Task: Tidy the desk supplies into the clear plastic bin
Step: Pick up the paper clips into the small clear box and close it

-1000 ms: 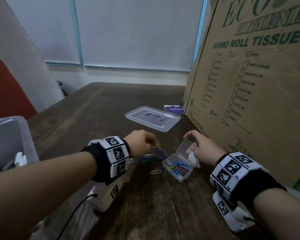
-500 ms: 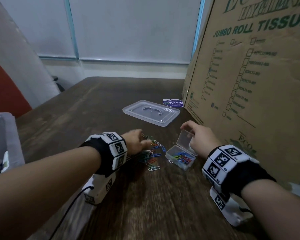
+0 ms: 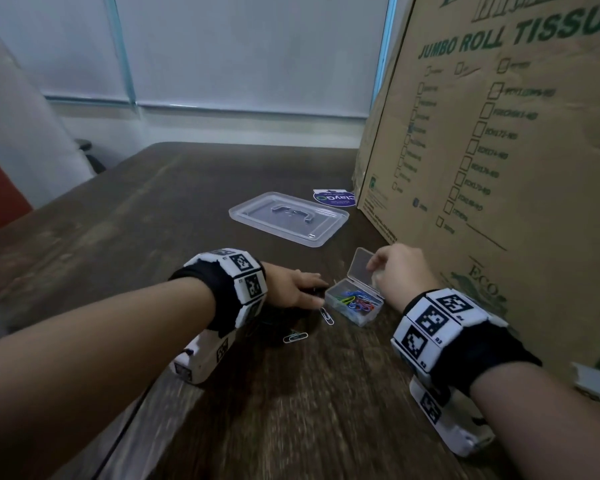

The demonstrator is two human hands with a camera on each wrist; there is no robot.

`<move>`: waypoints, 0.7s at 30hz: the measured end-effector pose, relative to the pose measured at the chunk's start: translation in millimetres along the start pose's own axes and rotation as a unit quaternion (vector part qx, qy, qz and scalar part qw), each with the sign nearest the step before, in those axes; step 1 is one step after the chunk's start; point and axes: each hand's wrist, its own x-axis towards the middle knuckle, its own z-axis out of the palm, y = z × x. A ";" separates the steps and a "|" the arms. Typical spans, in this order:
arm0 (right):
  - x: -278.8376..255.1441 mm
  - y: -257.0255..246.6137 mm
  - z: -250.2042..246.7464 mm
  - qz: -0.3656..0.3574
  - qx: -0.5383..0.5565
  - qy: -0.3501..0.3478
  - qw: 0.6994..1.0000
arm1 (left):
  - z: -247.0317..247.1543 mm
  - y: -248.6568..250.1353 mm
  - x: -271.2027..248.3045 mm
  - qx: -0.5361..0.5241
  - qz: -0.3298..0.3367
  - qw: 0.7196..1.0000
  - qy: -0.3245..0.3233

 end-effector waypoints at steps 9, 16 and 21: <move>-8.5 5.7 0.2 -0.024 -0.007 -0.023 0.999 | 22.3 8.4 -35.2 0.029 0.134 0.986 0.090; -21.3 5.6 -2.5 -0.043 0.018 -0.026 0.999 | 23.2 -19.4 -59.2 0.085 0.007 0.979 0.184; -24.5 1.5 -3.4 -0.074 0.037 -0.058 0.995 | 24.7 -26.6 -66.2 0.012 -0.117 0.990 0.075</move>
